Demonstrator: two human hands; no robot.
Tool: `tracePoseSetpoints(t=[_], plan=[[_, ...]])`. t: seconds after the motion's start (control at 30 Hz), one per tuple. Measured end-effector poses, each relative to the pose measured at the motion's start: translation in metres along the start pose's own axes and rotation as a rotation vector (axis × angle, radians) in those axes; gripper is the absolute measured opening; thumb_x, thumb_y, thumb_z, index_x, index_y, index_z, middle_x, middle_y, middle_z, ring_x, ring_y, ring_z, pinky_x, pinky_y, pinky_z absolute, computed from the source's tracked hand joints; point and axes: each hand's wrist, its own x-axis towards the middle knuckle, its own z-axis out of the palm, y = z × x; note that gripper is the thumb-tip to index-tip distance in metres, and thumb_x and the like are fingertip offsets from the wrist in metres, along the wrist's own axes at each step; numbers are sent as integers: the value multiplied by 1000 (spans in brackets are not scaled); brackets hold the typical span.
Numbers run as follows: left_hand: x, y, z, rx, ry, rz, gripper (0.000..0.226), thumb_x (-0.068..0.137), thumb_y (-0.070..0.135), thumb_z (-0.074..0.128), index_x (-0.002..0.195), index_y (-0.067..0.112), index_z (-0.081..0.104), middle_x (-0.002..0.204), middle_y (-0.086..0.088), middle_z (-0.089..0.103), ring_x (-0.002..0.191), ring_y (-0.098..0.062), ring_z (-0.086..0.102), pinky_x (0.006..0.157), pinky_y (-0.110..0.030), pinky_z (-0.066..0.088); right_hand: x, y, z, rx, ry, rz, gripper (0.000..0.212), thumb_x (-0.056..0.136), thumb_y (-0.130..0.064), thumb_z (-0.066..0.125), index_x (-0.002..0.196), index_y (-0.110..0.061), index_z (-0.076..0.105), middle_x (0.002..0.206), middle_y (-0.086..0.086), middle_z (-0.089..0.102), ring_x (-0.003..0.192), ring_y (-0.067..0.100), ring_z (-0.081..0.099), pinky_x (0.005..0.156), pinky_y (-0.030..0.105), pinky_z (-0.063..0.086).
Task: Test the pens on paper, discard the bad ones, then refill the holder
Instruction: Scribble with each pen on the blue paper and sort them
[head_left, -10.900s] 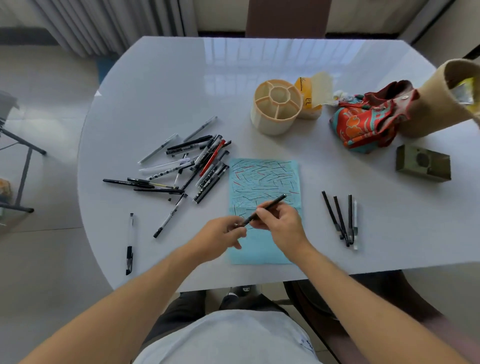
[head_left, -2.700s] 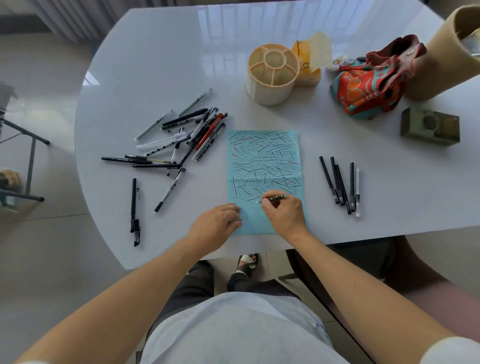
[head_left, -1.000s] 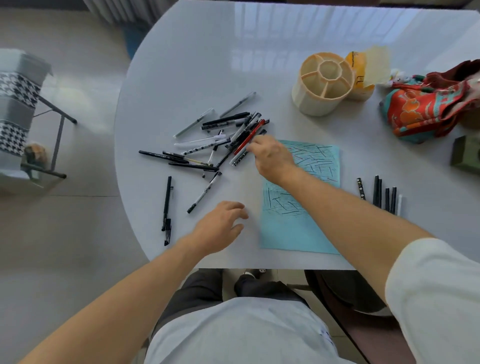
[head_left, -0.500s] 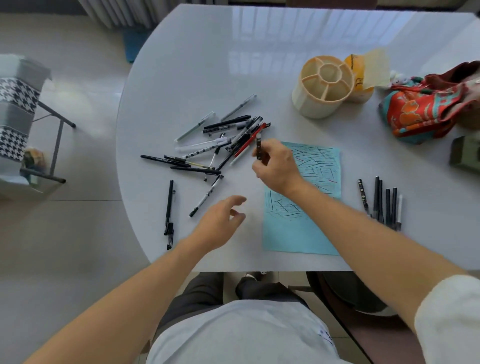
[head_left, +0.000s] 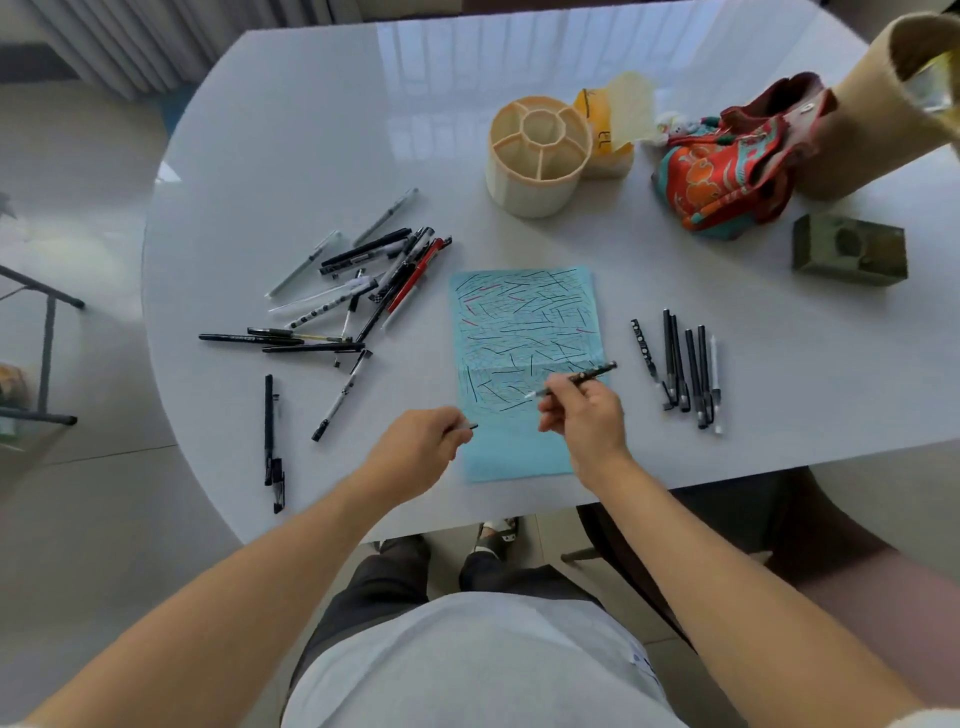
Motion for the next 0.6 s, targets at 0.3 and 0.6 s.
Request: tracePoseSetpoints(t=[0.3, 0.6], plan=[[-6, -1, 25, 252, 138, 362, 14, 94, 30, 65, 93, 19, 73, 110, 5, 73, 107, -15, 63, 90, -27, 47, -11, 19, 9, -304, -109, -192, 15, 89, -17, 64, 82, -22, 76, 78, 0, 78, 69, 18, 75, 72, 38, 63], [-10, -13, 33, 247, 103, 388, 13, 92, 26, 66, 93, 18, 76, 116, 6, 72, 120, -12, 58, 102, -16, 36, -9, 35, 26, -729, -117, -419, 9, 89, -29, 71, 94, -23, 75, 80, -6, 77, 71, 17, 71, 73, 39, 59]])
